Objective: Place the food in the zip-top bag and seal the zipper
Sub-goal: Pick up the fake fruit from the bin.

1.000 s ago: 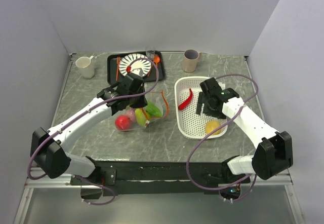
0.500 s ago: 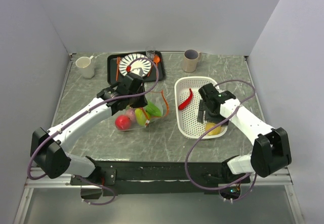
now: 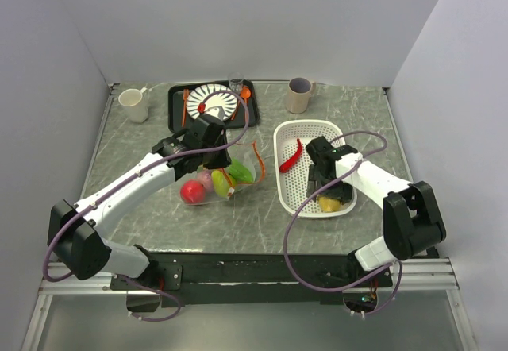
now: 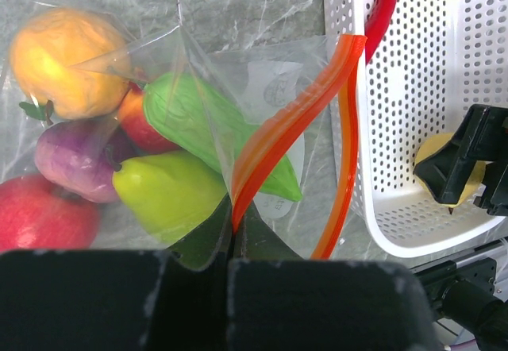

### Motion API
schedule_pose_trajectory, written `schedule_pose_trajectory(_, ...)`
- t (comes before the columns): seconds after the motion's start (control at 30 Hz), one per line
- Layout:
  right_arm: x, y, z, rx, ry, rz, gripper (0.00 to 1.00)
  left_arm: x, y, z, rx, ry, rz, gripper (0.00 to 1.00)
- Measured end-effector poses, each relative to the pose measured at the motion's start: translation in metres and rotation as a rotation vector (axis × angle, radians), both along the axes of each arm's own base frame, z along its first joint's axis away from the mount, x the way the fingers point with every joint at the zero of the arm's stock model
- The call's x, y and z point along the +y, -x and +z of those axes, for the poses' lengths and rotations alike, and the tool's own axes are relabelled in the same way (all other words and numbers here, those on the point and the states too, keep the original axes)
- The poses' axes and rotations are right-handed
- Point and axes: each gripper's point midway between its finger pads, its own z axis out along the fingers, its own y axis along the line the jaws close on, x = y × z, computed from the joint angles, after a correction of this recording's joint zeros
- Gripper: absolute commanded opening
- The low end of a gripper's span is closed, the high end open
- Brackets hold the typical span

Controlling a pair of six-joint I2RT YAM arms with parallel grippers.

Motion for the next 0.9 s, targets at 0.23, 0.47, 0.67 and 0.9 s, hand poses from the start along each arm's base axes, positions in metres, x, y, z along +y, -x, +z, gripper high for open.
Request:
schedule_pose_trajectory(0.23,0.001,-0.006,-0.001,-0.011,0.003,0.02,0.54,0.001,0.0,0.0,-0.002,-0.002,0.002,0.01)
schedule_pose_trajectory(0.47,0.003,-0.022,0.004,-0.062,0.007,0.038,0.46,0.0,0.0,0.0,-0.002,-0.002,0.002,0.01)
schedule_pose_trajectory(0.67,0.003,-0.033,0.007,-0.105,0.014,0.045,0.47,0.001,0.0,0.0,-0.002,-0.003,0.002,0.01)
schedule_pose_trajectory(0.9,0.01,-0.052,0.005,-0.135,0.002,0.056,0.5,0.0,0.0,0.0,-0.002,-0.002,0.002,0.01)
